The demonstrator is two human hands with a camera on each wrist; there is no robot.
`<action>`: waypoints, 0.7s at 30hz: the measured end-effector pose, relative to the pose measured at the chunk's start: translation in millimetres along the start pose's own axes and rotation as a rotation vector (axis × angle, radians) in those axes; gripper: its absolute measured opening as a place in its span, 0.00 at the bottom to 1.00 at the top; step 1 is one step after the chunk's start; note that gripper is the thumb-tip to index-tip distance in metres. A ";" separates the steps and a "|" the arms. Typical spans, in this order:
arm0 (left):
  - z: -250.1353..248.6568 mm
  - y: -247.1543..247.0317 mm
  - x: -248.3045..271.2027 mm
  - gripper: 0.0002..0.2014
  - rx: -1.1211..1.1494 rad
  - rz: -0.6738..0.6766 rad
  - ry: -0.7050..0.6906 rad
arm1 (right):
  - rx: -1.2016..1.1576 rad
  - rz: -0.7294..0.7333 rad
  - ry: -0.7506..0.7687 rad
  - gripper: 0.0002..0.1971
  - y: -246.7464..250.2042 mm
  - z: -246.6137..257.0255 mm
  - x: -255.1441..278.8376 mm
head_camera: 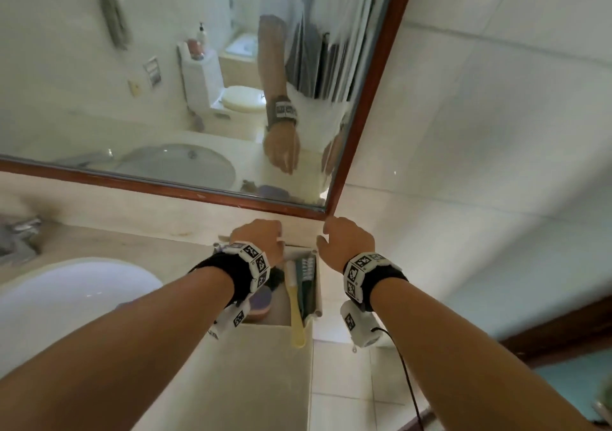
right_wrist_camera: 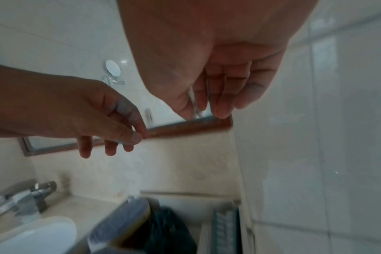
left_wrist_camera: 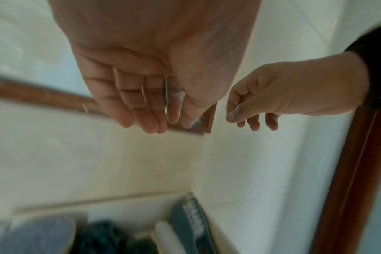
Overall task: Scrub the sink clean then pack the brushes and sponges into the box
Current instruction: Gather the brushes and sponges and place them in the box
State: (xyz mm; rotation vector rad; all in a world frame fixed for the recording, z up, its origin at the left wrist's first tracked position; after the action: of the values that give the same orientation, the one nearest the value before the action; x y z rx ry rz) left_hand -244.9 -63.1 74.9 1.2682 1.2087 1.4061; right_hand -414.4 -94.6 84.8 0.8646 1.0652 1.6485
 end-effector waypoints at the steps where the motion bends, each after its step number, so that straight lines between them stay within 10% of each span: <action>1: 4.0 18.7 6.2 0.12 -0.016 -0.043 -0.009 | 0.013 -0.026 0.025 0.14 16.7 11.5 2.7; 11: 105.3 189.0 105.3 0.17 -0.169 -0.394 -0.006 | 0.173 -0.180 0.237 0.13 148.9 157.0 66.0; 21: 252.2 254.9 220.6 0.17 -0.242 -0.474 0.111 | 0.162 -0.274 0.340 0.10 166.9 322.5 112.6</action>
State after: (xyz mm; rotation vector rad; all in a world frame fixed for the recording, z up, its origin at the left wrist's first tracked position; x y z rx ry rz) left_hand -16.5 141.1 363.6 0.6857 1.2666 1.2327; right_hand -214.8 66.6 365.3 0.5180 1.4983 1.5214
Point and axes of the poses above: each hand's wrist, its own x-axis away from the middle knuckle, its own y-axis out of the back of the hand, z = x × y, the point moved 4 cm from there along -x, towards the middle knuckle, and after that the axes turned 12 degrees about -x, right-handed, at the moved point
